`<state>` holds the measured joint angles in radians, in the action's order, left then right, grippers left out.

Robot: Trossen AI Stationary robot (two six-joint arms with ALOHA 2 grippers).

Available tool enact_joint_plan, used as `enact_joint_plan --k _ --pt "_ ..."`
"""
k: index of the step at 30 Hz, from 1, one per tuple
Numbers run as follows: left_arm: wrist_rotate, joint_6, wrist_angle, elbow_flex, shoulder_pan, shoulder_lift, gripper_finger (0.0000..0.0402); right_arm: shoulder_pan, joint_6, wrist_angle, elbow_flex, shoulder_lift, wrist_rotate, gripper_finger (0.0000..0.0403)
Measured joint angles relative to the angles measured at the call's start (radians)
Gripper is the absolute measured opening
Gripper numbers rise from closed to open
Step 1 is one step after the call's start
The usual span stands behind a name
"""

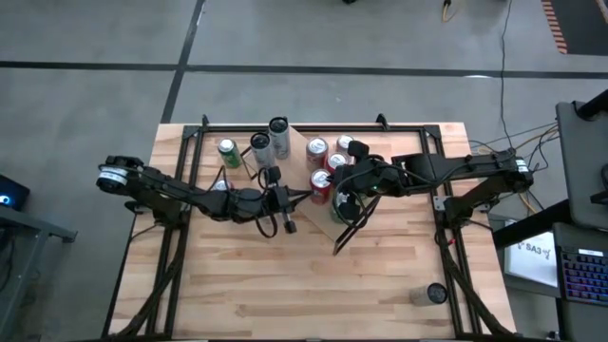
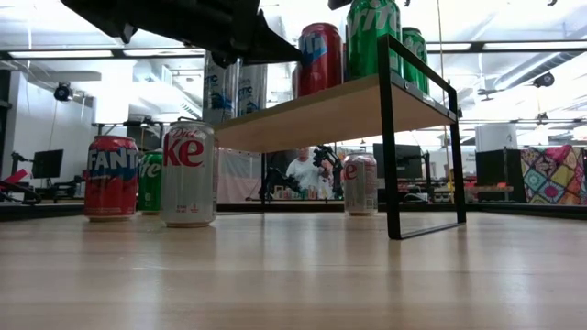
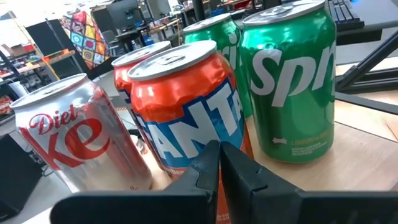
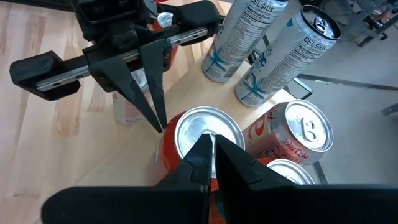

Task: Place canned beverage on shelf
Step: Put the right orange soda can on the shelf aligned with the other orange soda can

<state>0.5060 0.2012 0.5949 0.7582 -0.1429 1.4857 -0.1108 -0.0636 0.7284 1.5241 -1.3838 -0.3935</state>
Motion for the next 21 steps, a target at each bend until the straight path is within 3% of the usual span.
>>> enact_joint_plan --k 12,16,21 --pt "-0.006 0.02 0.005 0.0 -0.013 -0.003 0.0 0.0 0.0 0.007 0.0 0.0 0.0 0.0009" --pt "-0.111 0.021 -0.002 0.0 -0.018 0.003 0.0 0.0 0.0 0.017 0.0 0.0 0.0 0.0009" --pt "-0.052 0.014 0.008 0.0 -0.012 0.032 0.0 0.0 0.0 0.022 0.0 0.0 0.0 0.0009"
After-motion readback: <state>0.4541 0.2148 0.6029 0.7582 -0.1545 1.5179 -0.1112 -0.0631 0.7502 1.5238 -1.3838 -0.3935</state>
